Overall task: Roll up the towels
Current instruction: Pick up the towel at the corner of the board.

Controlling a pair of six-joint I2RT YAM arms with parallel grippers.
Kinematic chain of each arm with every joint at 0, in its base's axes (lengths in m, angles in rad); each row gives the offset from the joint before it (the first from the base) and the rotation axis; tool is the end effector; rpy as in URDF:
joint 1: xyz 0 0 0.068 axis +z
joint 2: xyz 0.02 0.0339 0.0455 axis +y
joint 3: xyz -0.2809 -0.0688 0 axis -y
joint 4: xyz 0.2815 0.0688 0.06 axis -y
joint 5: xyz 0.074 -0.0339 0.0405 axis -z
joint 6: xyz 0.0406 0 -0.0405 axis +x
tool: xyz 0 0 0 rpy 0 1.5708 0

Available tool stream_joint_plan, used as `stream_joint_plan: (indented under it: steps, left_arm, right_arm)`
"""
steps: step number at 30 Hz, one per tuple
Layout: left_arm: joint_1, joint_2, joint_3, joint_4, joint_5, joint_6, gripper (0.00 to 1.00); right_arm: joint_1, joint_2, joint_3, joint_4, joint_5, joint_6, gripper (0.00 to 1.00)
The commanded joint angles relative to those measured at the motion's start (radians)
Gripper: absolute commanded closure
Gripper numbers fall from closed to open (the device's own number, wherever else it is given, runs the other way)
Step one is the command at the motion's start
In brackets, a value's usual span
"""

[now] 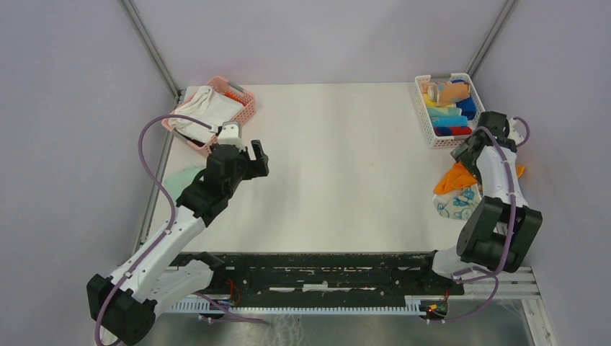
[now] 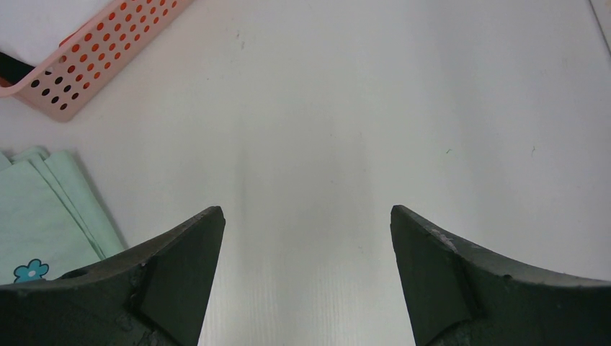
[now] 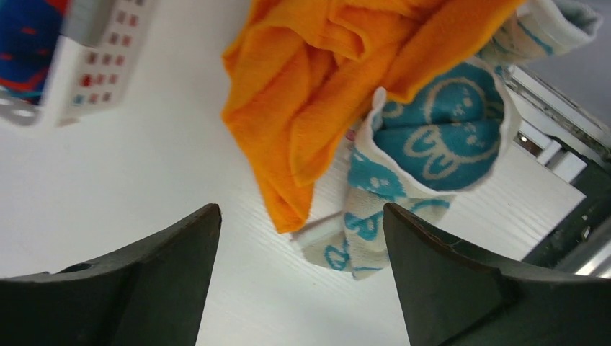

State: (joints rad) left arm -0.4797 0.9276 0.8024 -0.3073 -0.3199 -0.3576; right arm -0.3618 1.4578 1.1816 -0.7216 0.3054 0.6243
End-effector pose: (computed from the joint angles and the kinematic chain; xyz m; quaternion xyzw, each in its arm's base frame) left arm 0.2192 -0.0997 0.3155 -0.0349 0.8353 -0.0937 0.5406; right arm 0.3105 -0.1306 0.2789 0.4866 0.8148 -0.1081 0.2960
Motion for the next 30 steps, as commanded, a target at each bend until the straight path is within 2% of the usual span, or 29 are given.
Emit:
stream_joint_plan:
  steps: [1, 4, 9, 15, 20, 23, 28, 29, 30]
  left_arm:
    - [-0.016, 0.0, -0.005, 0.029, -0.036, 0.032, 0.08]
    - [-0.016, 0.005, -0.011, 0.037, -0.029, 0.031, 0.08]
    - [-0.015, 0.039, -0.012, 0.038, -0.017, 0.028, 0.09]
    - [-0.01, 0.078, -0.002, 0.028, -0.022, 0.029, 0.09]
    - [-0.008, 0.09, -0.002, 0.027, -0.027, 0.03, 0.09]
    - [-0.007, 0.096, -0.001, 0.026, -0.023, 0.031, 0.09]
    - [-0.008, 0.103, 0.0, 0.028, -0.017, 0.03, 0.1]
    - [-0.007, 0.103, 0.0, 0.028, -0.016, 0.031, 0.1]
    - [-0.007, 0.103, 0.0, 0.028, -0.016, 0.031, 0.1]
  right_arm:
    - [-0.002, 0.034, -0.062, 0.025, 0.103, -0.019, 0.12]
    - [-0.002, 0.085, -0.09, 0.108, 0.046, -0.031, 0.16]
    - [0.009, 0.224, -0.047, 0.161, -0.006, -0.052, 0.23]
    - [0.037, 0.348, 0.012, 0.209, 0.001, -0.096, 0.26]
    - [0.039, 0.387, 0.042, 0.221, 0.045, -0.116, 0.36]
    - [0.039, 0.367, 0.038, 0.228, 0.058, -0.123, 0.54]
    - [0.041, 0.278, 0.02, 0.225, 0.085, -0.129, 0.93]
    - [0.041, 0.252, 0.018, 0.219, 0.09, -0.128, 0.98]
    - [0.043, 0.223, 0.018, 0.209, 0.094, -0.128, 1.0]
